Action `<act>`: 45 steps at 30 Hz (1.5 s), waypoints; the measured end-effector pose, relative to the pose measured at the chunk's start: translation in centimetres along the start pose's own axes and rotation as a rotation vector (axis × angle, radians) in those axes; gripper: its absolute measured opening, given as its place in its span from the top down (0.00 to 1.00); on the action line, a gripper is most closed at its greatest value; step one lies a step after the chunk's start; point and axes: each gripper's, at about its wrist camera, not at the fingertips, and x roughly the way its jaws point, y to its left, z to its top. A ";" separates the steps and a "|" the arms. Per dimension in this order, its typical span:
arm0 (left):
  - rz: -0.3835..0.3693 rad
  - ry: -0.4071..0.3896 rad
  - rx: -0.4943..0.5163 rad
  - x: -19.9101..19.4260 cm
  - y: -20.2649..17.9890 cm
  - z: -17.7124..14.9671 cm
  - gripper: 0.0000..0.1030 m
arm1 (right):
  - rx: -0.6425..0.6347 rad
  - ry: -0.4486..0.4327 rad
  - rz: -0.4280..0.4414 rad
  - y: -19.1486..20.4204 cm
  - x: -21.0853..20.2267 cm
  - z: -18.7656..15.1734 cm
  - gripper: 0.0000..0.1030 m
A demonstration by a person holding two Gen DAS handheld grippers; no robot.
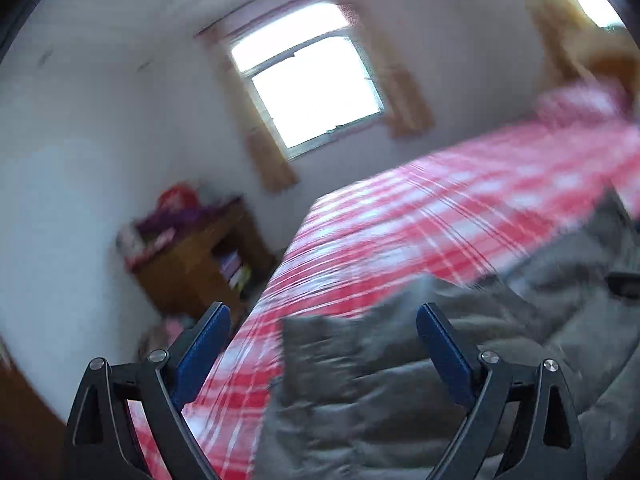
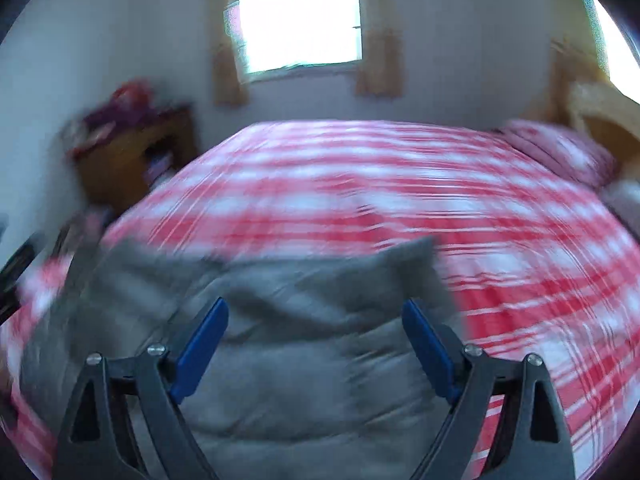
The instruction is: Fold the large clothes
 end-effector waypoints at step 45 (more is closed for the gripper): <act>0.060 0.559 -0.251 19.0 0.3 -6.9 0.01 | 0.045 0.243 -0.092 -1.7 13.5 -1.7 0.11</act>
